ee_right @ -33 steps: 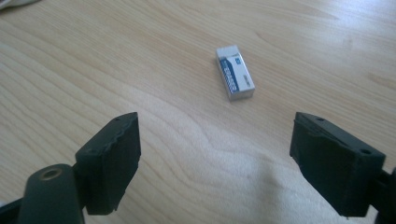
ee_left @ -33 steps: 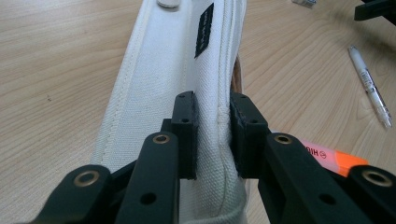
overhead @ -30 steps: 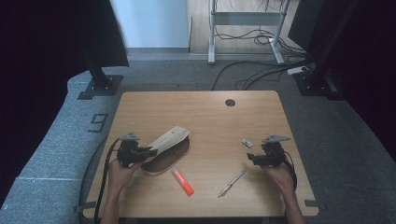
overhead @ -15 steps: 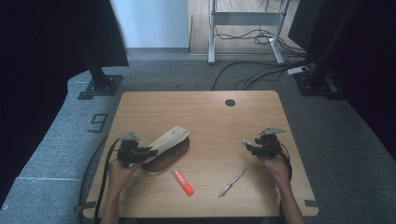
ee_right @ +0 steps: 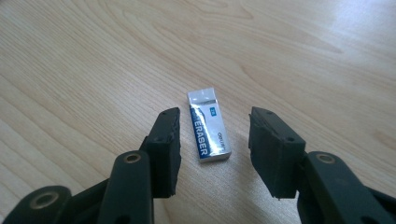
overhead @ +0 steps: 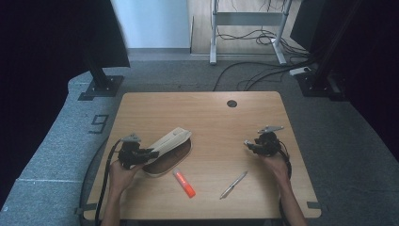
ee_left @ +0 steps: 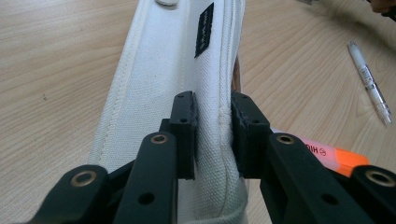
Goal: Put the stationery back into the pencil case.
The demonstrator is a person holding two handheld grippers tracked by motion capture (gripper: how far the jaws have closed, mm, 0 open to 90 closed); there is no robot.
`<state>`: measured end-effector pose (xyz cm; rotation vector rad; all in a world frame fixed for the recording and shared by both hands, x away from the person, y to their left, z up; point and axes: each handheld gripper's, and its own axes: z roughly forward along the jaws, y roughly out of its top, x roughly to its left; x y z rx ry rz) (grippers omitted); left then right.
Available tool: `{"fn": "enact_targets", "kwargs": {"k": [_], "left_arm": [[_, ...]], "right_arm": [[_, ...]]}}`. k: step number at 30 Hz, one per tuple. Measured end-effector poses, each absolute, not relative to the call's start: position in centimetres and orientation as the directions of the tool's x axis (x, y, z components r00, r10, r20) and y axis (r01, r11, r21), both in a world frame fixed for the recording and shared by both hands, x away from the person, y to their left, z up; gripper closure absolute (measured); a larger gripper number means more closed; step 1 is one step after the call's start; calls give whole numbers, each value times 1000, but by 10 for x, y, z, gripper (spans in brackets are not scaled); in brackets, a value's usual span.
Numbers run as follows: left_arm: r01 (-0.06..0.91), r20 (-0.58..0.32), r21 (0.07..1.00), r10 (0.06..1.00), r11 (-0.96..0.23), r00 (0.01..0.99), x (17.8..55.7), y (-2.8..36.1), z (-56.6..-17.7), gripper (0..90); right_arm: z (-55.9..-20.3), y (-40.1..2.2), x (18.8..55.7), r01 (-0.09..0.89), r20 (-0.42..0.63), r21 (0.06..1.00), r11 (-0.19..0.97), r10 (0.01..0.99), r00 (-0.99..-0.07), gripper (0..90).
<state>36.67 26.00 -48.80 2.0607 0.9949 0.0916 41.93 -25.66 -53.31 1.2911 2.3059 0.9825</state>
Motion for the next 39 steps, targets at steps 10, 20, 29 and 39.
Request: {"fn": "enact_targets", "kwargs": {"k": [10, 20, 29, 39], "left_arm": [[618, -266, 706, 678, -347, 685, 367, 260, -488, 723], [612, -256, 711, 683, -347, 685, 366, 259, -487, 733], [610, -252, 711, 682, -351, 686, 366, 259, -487, 736], [609, -251, 711, 683, -351, 686, 365, 259, -487, 736]], "right_arm": [[-542, -256, 421, 621, 62, 695, 362, 831, -553, 707], [-539, -258, 418, 626, 85, 706, 331, 838, -539, 715], [-526, -252, 410, 605, 92, 724, 331, 823, -560, 715], [-512, -229, 408, 569, 94, 743, 354, 786, -611, 715]]}}
